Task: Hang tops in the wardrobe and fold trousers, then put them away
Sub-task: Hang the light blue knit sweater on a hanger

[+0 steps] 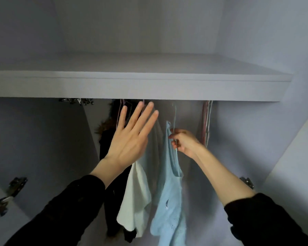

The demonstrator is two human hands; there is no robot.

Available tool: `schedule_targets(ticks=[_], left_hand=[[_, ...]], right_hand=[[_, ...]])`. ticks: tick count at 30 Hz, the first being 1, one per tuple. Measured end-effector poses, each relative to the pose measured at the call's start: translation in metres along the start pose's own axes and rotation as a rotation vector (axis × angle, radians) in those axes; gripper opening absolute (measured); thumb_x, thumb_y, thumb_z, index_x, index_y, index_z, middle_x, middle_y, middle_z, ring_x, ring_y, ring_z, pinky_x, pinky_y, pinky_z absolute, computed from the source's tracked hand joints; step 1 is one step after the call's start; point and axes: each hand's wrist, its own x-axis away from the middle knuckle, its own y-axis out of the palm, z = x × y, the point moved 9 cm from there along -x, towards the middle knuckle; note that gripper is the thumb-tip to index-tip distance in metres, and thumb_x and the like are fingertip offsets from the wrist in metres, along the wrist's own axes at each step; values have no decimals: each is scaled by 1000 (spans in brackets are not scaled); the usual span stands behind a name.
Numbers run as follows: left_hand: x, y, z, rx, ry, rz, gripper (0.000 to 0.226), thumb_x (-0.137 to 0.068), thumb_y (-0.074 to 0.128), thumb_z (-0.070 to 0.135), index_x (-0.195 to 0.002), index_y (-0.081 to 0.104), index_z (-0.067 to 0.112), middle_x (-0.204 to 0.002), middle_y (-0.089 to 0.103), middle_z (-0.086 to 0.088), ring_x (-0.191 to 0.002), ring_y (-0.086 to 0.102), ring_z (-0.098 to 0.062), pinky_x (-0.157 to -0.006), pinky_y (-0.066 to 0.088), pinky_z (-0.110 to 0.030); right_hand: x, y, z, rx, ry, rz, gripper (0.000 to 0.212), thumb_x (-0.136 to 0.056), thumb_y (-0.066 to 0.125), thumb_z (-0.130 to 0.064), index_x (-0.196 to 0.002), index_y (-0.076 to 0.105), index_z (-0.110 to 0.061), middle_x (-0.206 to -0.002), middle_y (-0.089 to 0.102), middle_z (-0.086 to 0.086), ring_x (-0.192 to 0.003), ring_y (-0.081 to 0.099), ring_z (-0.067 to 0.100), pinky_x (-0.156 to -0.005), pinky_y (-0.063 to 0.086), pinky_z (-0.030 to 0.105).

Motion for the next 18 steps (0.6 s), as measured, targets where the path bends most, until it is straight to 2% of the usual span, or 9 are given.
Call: schedule_targets(ticks=[3,6,9,11,13,18], left_hand=[[-20,0,-21,-82,-101,-22,76,-79,62,6,-145,24,9,-153,21,-13,-142,15,-34,-109,6,-63],[-25,4,-35,-113,-132,-14,81,-77,65,5,-146,22,10,-153,16,-12,-141,11,-35,-104,5,-68],[-25,10,-38,-148,-109,0,74,-83,52,7,-147,15,12,-155,10,-10,-143,5,-33,-106,4,-67],[-24,15,-42,-171,-113,-25,71,-86,41,11,-149,8,14,-156,8,-8,-145,-8,-31,-107,1,-66],[-24,18,-44,-206,-115,-27,75,-84,40,12,-150,3,16,-155,8,-9,-144,-14,-29,-108,-3,-66],[-25,17,-41,-229,-110,1,92,-76,64,13,-149,8,16,-154,11,-9,-143,5,-34,-104,0,-69]], right_hand=[[-16,11,-19,-12,-67,-72,36,-91,43,7,-119,53,-14,-80,55,4,-49,46,11,-36,38,15],[-30,21,-36,-24,-132,-122,36,-93,43,4,-120,52,-18,-83,56,2,-58,47,14,-41,47,19],[-43,29,-47,-64,-166,-150,34,-95,41,2,-112,50,-25,-83,55,1,-65,52,17,-53,53,27],[-51,36,-49,-95,-157,-187,32,-94,39,3,-102,55,-23,-80,57,1,-65,55,18,-60,52,30],[-58,41,-52,-128,-140,-225,32,-93,39,3,-93,57,-23,-80,58,2,-66,55,19,-62,52,32],[-79,45,-59,-217,-75,-248,16,-94,42,-2,-90,54,-13,-93,55,8,-68,55,23,-61,49,32]])
